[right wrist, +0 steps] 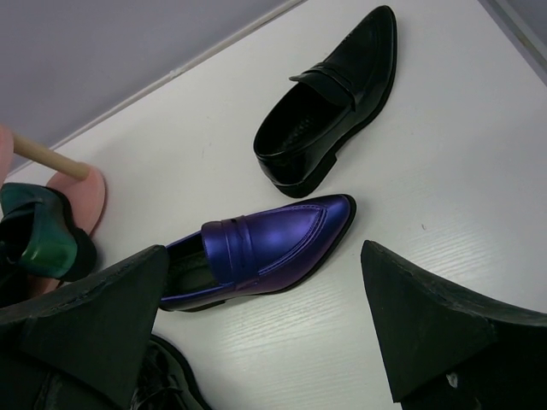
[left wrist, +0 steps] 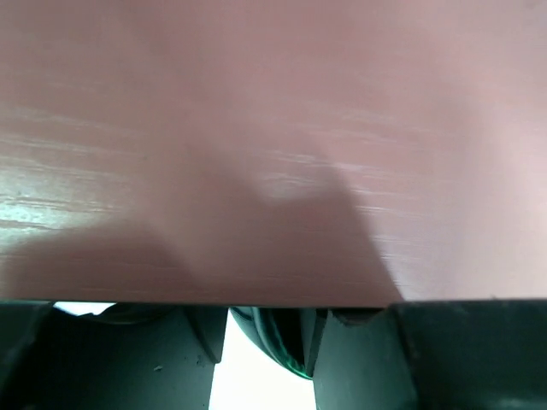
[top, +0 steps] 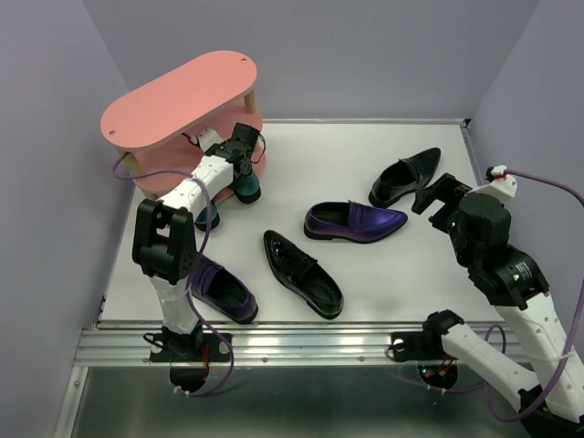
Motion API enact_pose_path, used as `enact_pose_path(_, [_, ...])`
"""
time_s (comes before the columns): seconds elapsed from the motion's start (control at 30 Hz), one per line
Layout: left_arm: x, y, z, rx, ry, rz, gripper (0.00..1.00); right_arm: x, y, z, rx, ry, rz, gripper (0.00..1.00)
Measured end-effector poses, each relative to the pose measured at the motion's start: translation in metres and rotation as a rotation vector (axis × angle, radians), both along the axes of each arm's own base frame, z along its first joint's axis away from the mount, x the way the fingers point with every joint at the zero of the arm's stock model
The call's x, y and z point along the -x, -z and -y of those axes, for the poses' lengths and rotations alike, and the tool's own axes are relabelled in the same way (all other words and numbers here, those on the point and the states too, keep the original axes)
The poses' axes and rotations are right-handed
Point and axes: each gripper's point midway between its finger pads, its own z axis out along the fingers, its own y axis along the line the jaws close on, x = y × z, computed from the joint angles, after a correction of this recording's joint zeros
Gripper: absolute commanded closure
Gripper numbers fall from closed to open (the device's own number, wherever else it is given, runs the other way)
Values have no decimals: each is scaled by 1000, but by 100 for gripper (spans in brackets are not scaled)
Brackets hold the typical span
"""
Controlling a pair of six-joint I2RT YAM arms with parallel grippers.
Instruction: Place and organize the shoes onto the shoe shelf
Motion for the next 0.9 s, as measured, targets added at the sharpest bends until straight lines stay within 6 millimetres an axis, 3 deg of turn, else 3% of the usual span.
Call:
enact_pose_path(0.27, [-5, -5, 4, 12, 15, 21, 54, 1, 0, 0, -1, -1, -1, 0])
enact_pose_path(0.43, [8, -8, 9, -4, 65, 17, 54, 1, 1, -1, -4, -3, -2, 0])
enact_pose_path(0.53, [24, -16, 22, -14, 121, 27, 54, 0, 1, -2, -7, -7, -4, 0])
enact_pose_path(0.73, [58, -39, 68, -16, 276, 53, 53, -2, 9, -5, -3, -18, -26, 0])
enact_pose_path(0.8, [68, -45, 81, -25, 324, 58, 46, -2, 13, -6, -1, -22, -37, 0])
enact_pose_path(0.9, [83, -52, 96, -46, 394, 54, 44, -4, 17, -7, 3, -25, -48, 0])
